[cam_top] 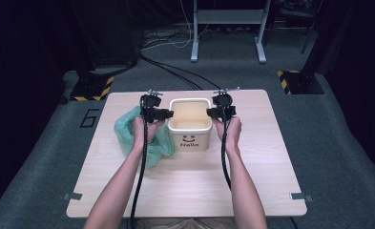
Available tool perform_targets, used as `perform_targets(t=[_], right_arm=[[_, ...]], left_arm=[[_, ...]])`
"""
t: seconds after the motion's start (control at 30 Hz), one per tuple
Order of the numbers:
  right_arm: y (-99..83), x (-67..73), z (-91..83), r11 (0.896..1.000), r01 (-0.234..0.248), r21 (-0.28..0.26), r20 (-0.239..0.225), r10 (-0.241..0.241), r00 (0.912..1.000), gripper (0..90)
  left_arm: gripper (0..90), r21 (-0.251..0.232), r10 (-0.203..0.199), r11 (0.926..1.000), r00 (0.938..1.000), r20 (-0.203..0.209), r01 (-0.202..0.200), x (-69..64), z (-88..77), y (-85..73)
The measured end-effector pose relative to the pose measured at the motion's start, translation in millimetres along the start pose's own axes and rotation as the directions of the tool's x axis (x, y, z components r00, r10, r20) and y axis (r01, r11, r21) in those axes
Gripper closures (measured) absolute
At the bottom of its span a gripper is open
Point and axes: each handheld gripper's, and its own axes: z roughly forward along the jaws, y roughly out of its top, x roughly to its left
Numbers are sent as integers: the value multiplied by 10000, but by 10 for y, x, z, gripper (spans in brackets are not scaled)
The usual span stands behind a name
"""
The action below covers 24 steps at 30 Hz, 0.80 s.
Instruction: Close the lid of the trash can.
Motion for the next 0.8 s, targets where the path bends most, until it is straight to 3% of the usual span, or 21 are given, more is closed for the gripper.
perform_targets(t=[0.2, 0.6, 0.73, 0.8], right_arm=[[11, -25, 24, 10000, -9, 6, -96, 9, 10000, 723], [43, -45, 80, 9995, 296, 97, -100, -295, 9995, 671], [23, -58, 125, 9994, 247, 256, -151, -243, 9996, 540], [8, -75, 127, 9994, 136, 309, -207, -130, 9997, 425]], left_arm=[[690, -127, -36, 9999, 9999, 101, 37, 26, 19, 4], [677, -72, 248, 9997, 9995, -204, -249, 1, 47, 30], [535, 277, 205, 9994, 9992, -354, -196, 2, 69, 16], [459, 283, 25, 9996, 9997, -258, -18, 18, 52, -1]])
